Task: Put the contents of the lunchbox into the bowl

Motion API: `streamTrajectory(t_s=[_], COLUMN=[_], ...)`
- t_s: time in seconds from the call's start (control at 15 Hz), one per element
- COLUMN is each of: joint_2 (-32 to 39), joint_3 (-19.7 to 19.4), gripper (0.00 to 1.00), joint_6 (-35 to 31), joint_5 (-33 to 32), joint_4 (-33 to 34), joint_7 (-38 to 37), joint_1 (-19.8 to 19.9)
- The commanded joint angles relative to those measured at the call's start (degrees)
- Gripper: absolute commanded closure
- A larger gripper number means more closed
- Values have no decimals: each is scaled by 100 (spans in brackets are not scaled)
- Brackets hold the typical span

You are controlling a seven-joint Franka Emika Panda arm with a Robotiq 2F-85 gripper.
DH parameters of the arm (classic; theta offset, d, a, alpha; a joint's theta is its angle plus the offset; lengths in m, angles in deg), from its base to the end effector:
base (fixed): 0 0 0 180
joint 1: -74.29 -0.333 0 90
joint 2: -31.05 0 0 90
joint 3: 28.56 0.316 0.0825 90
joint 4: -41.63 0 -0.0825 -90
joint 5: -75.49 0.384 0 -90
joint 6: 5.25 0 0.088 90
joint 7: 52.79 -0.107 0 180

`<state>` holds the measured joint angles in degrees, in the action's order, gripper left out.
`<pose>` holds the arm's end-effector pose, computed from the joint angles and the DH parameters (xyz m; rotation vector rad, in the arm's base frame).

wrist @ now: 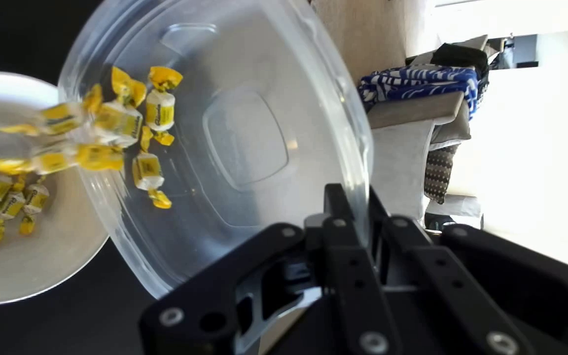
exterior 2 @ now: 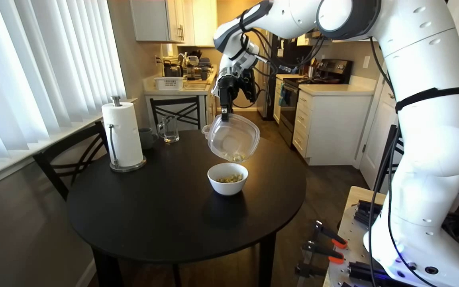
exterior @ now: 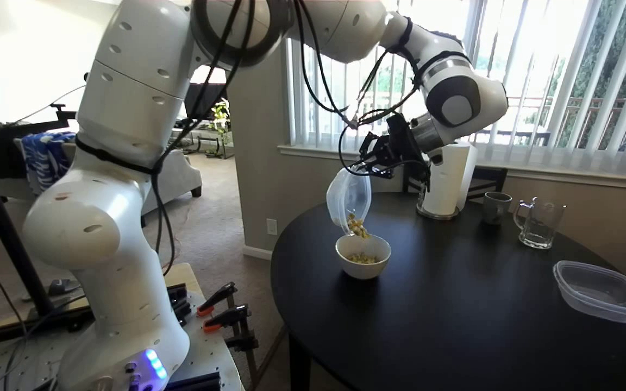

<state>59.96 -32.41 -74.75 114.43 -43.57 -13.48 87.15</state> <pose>0.6077 -0.0897 0.3747 -2.1357 -0.3953 0.4143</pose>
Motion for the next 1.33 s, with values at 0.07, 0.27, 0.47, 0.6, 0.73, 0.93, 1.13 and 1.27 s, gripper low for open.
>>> streamTrajectory(t_s=[0.07,0.27,0.47,0.6,0.73,0.93,1.13,1.27], joint_2=[394,556,746,854,958,1060,1130,1137], joint_3=[193,276,391,450,513,585,625,637], gripper=[94,94,94,94,94,94,94,94], joint_6=[494,675,1005,1191,1340,1456,1521,1504], joint_5=[-47,-46,-117,-115,-94,-89,-79,-68], joint_4=[642,861,1096,1210,1308,1392,1431,1408], joint_7=[139,208,383,425,421,417,421,414], joint_1=[164,204,196,162,146,133,132,127])
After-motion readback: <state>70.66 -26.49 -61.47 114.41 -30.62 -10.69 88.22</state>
